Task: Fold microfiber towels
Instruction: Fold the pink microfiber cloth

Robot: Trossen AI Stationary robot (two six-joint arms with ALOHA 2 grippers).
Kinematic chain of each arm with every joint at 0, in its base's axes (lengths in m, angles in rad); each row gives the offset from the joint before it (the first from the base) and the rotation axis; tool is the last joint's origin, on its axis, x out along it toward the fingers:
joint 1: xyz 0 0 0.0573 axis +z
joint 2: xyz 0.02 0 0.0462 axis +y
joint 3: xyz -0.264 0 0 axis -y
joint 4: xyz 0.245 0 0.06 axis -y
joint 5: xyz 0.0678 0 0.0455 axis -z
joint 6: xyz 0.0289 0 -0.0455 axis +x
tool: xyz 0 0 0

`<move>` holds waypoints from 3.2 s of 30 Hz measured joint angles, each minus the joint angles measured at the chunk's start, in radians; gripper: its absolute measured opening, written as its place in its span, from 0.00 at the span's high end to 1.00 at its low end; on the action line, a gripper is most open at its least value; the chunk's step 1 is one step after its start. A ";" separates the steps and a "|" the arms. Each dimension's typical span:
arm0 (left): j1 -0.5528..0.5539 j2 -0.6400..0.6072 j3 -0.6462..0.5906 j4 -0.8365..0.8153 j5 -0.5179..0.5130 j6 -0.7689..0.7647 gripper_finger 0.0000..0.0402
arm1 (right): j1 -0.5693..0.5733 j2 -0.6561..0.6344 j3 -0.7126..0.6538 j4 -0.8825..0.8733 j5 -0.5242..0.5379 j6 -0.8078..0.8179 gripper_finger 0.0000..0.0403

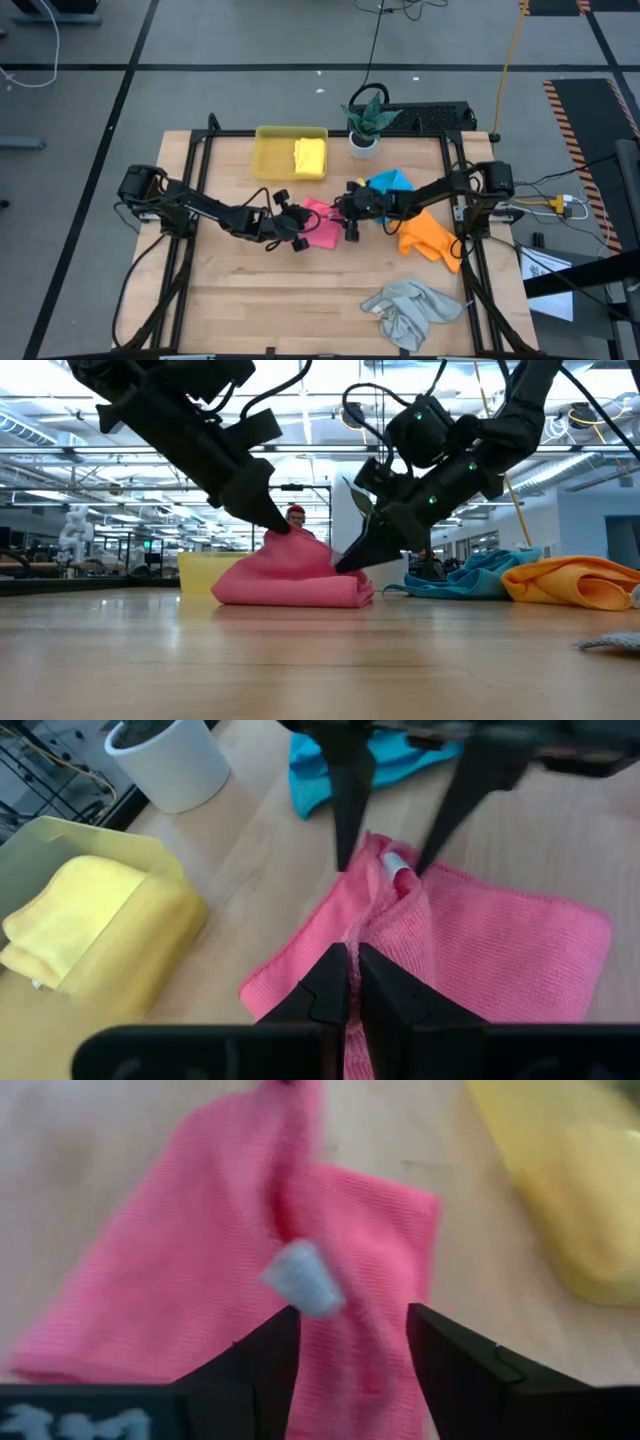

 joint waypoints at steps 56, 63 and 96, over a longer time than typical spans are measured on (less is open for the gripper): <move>0.043 0.114 -0.083 0.090 0.168 -0.041 0.64 | -0.013 -0.074 0.000 -0.138 0.108 0.368 0.99; 0.001 0.139 -0.080 0.104 0.253 -0.113 0.70 | -0.028 -0.074 0.000 -0.169 0.115 0.342 0.99; -0.051 -0.004 -0.090 -0.164 -0.085 -0.245 0.71 | 0.169 -0.146 0.000 -0.031 -0.246 0.011 0.98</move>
